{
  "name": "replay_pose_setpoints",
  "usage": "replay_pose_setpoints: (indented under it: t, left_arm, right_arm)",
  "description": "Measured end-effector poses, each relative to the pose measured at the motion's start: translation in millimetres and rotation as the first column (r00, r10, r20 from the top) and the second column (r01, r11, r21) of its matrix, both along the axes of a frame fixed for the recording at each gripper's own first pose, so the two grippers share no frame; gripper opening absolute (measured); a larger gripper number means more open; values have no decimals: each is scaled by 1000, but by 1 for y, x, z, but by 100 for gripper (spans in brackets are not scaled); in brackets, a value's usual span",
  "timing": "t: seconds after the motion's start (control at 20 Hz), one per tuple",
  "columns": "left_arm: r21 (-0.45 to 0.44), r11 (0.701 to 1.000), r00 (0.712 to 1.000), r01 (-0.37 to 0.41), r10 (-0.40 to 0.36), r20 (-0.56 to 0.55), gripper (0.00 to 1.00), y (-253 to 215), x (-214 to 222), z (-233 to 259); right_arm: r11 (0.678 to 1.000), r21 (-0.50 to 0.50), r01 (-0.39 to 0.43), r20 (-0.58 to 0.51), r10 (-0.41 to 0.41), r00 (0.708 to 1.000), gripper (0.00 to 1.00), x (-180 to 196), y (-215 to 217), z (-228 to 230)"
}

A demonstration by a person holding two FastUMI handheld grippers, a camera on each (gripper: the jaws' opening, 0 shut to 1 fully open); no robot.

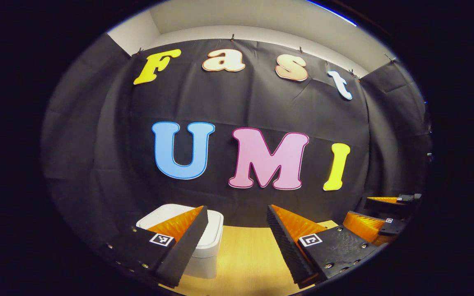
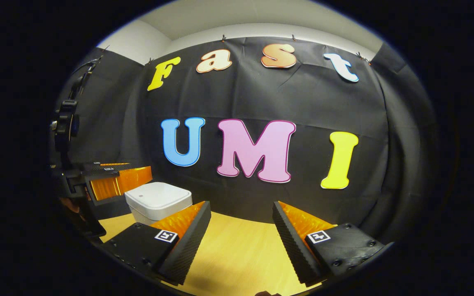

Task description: Press the lid of the desktop garbage bin to open it, pick up the crumpled paper on the desktop and throw it into the bin, then pick up the pop can on the desktop and drop it into the bin, and finally close the garbage bin lid.

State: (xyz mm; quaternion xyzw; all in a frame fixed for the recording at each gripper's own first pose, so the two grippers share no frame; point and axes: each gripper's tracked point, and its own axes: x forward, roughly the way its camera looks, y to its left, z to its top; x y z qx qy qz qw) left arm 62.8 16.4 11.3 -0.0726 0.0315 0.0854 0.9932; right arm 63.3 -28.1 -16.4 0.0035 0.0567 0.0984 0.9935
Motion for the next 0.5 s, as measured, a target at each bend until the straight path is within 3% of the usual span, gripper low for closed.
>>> replay_pose_setpoints:
  t: [0.5]
  left_arm:
    - [35, 998, 999, 43, -42, -3, 95, -33, -3, 7]
  right_arm:
    - [998, 13, 58, -5, -58, 998, 98, -16, -28, -2]
